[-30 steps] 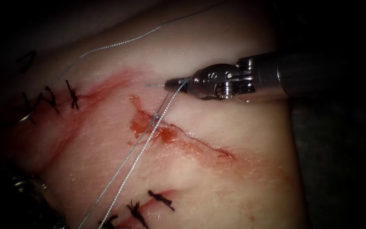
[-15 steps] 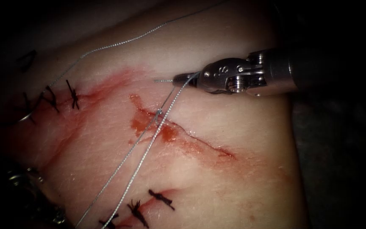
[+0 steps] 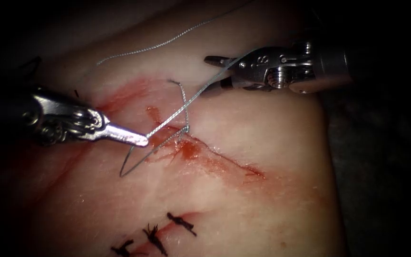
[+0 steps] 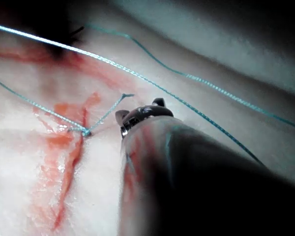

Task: Wound Closure

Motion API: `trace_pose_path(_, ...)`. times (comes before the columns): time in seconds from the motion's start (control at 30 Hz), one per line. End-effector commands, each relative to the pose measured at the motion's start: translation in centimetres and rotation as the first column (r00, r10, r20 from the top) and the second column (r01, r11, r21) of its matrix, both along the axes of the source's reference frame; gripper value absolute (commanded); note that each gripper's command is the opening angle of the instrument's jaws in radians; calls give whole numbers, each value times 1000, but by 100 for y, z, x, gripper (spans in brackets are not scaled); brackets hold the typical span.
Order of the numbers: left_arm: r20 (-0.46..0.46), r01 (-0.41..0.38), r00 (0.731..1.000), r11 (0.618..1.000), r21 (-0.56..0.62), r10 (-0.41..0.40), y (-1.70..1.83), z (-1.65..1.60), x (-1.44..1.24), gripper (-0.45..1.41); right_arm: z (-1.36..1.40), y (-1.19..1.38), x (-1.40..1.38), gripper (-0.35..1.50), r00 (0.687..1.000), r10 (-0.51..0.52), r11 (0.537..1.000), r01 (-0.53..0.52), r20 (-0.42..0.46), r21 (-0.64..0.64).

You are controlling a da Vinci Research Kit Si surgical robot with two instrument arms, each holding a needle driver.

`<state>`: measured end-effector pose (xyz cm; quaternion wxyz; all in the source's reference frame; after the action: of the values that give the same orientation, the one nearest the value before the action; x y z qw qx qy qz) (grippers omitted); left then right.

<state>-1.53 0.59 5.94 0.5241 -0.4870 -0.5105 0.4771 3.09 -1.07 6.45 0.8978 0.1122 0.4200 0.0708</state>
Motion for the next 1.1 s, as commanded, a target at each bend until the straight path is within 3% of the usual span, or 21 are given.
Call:
trace_pose_path(0.03,34,36,999,999,11,-37,3,8,-7,-45,-3,-8,11,96,1000,-2,1000,2,-3,0)
trace_pose_path(0.17,120,152,980,987,41,-156,20,13,-15,-45,-12,-22,16,64,1000,-2,1000,2,-4,0)
trace_pose_path(0.27,173,195,963,977,87,-208,27,14,-21,-45,-21,-29,22,-35,999,34,999,-34,3,1)
trace_pose_path(0.43,167,226,957,970,89,-239,37,13,-30,-45,-26,-40,44,-35,989,143,989,-144,23,21)
trace_pose_path(0.57,161,249,952,964,96,-262,51,17,-38,-45,-20,-53,69,-35,979,194,979,-189,-67,77)
trace_pose_path(0.67,170,285,943,958,40,-287,62,23,-43,-45,-13,-67,81,-35,970,122,985,-92,-209,149)
trace_pose_path(0.73,155,324,938,943,-74,-310,67,30,-45,-45,-7,-79,84,-35,943,85,987,-35,-322,157)
trace_pose_path(0.83,101,412,911,890,-197,-400,64,42,-47,-45,-2,-93,85,-35,920,99,989,-49,-379,138)
trace_pose_path(0.9,69,430,901,863,-264,-427,59,54,-46,-45,2,-98,84,-35,902,95,991,-44,-422,129)
trace_pose_path(1.1,-59,397,883,807,-437,-466,44,92,-33,-45,7,-101,73,-35,773,187,982,-127,-606,141)
